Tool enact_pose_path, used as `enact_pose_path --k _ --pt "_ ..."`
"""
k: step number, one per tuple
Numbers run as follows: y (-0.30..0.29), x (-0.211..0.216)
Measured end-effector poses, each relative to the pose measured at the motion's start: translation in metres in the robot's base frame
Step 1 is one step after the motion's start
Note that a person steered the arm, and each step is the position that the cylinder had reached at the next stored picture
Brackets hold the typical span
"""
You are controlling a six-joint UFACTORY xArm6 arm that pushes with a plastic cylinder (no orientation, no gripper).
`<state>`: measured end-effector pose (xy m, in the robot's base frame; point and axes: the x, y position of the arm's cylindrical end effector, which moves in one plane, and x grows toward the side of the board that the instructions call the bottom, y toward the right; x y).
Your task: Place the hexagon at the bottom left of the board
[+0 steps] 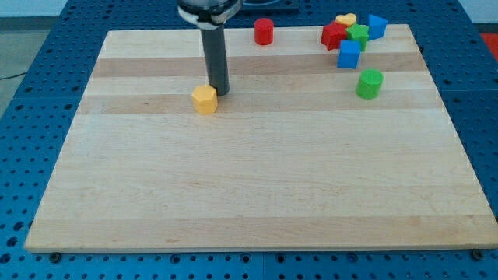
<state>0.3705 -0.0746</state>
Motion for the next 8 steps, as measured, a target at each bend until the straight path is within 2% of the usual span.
enact_pose_path --k 2,3,5,7,8 --pt "-0.07 0.026" --pt "-0.075 0.053" --pt "-0.067 0.097" --pt "-0.024 0.115" --pt "-0.03 0.129"
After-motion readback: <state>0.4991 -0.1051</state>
